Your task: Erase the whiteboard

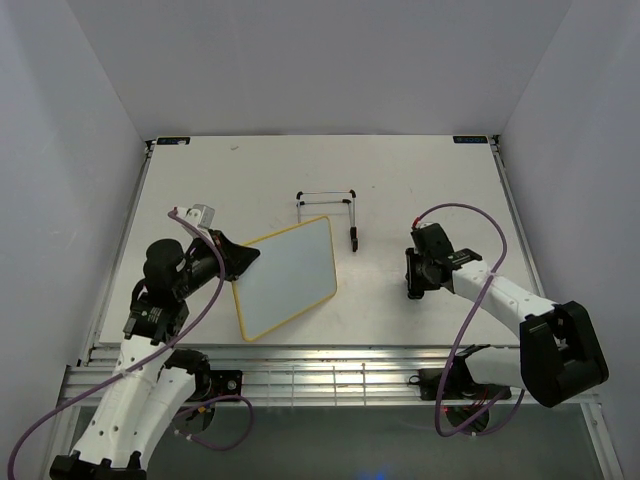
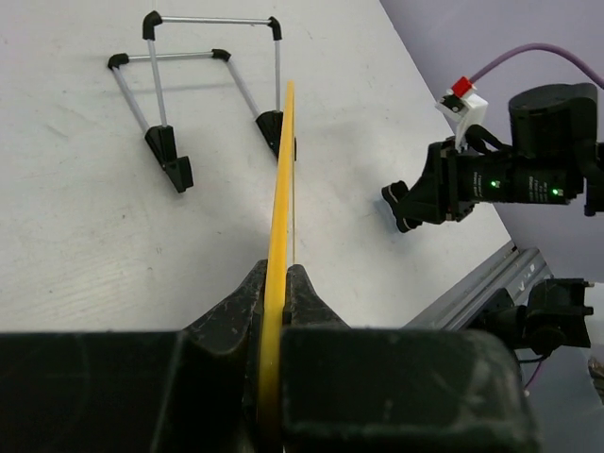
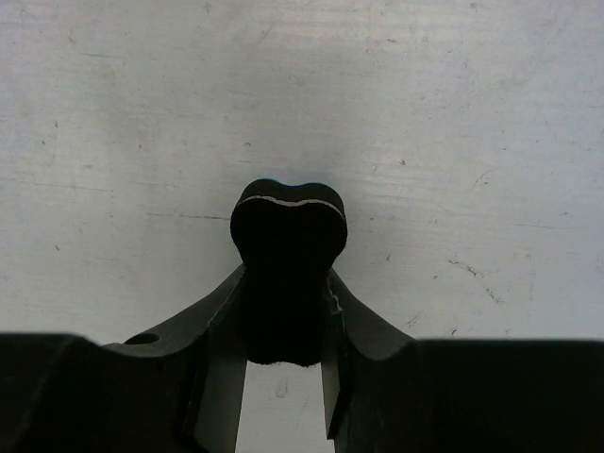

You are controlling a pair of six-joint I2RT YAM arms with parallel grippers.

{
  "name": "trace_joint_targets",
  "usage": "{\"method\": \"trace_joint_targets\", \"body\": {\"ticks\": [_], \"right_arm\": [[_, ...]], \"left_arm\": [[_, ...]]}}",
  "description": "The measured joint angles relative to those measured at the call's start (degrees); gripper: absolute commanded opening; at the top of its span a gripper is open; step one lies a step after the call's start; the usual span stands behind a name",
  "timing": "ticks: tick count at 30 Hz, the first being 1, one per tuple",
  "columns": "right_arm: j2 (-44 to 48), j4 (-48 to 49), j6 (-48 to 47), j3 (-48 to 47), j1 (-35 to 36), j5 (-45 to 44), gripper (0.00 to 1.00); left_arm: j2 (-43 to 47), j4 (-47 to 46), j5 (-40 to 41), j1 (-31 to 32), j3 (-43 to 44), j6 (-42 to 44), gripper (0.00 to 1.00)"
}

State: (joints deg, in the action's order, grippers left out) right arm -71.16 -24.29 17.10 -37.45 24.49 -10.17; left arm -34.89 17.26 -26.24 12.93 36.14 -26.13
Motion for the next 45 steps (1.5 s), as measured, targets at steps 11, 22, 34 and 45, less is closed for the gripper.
{"method": "trace_joint_targets", "body": {"ticks": [11,22,34,45], "right_arm": [[-0.9,0.07,0.0,0.0,-0.04,0.13,0.46],[1.64,0.24,-0.22,0.72,-0.07,1.64,0.69],[10.62,-1.86,-0.92,0.55,-0.07,2.6,0.9],[21.66,-6.05,-3.19,-2.49,-0.11,1.88,0.9]], "left_arm": [[0.92,-3.74,-8.48,-0.02,-1.18,1.46,0.0],[-0.57,-4.37,-9.53,-0.02,-1.2,1.75,0.0],[-0.48,-4.31,-9.94,-0.02,-1.2,2.23,0.0],[-2.56,-6.05,-12.04,0.0,-0.85,0.48,0.0]]}}
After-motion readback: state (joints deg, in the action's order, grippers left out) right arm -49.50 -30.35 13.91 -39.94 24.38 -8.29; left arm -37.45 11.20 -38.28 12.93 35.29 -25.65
